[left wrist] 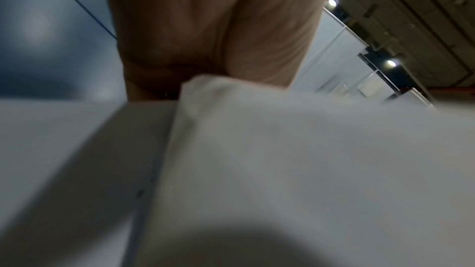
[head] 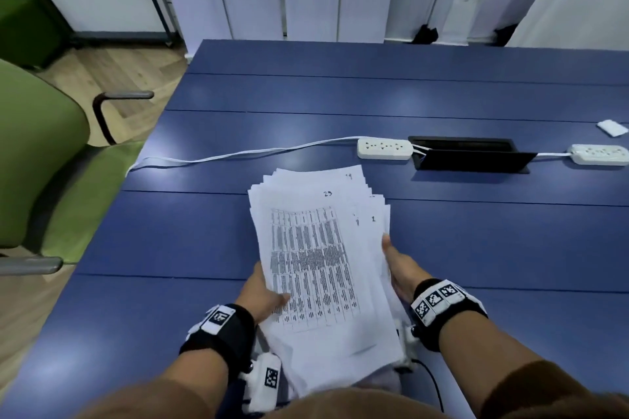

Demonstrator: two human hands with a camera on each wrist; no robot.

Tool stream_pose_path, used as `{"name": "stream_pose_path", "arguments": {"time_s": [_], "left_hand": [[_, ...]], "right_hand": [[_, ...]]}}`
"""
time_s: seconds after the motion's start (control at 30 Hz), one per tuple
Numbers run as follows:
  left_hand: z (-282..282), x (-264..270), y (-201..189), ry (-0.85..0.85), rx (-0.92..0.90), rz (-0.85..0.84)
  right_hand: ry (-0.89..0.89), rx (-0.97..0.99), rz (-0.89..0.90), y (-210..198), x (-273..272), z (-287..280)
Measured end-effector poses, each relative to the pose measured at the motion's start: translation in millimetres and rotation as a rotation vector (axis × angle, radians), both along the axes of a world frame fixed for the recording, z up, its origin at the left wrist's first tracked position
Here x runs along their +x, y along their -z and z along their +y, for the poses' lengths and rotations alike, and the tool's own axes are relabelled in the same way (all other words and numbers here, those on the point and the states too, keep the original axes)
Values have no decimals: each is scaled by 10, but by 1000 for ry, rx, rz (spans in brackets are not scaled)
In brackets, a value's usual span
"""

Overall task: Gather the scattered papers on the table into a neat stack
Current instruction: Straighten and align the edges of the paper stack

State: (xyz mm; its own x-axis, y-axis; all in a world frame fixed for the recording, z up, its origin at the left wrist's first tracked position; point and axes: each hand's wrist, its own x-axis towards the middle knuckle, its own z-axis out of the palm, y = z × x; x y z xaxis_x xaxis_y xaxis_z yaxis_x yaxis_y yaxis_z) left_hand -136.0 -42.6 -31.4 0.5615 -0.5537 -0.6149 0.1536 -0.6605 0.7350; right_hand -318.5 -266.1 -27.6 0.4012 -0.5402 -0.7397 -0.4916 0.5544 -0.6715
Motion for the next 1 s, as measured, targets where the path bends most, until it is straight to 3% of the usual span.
{"name": "stream_pose_path", "arguments": {"time_s": [0.07, 0.17, 0.3, 0.37, 0.43, 0.5, 0.57, 0.67, 0.8, 1.0], "left_hand": [[-88, -124, -26, 111, 57, -82], [-164, -203, -66, 228, 166, -250], [-71, -84, -109, 150, 143, -278], [5, 25, -96, -8, 48, -237], [50, 149, -111, -155, -114, -79], [24, 207, -335, -172, -309, 110], [-67, 202, -691, -157, -461, 173], [-197, 168, -1246, -279, -696, 20], [-227, 226, -1747, -304, -898, -164], [-110, 357, -1856, -210, -937, -210]], "right_hand": [[-161, 7, 18, -132, 19, 9], [-221, -56, 14, -108, 2, -45], [-168, -160, -18, -169, -1, -41], [-139, -200, -123, -352, 10, -15], [-114, -227, -206, -537, -4, 0], [-101, -252, -285, -712, -32, 25], [-106, -295, -334, -901, -8, 82], [19, -396, -424, -1186, 141, 190], [164, -488, -563, -1683, 340, 340], [120, -607, -597, -1834, 316, 527]]}}
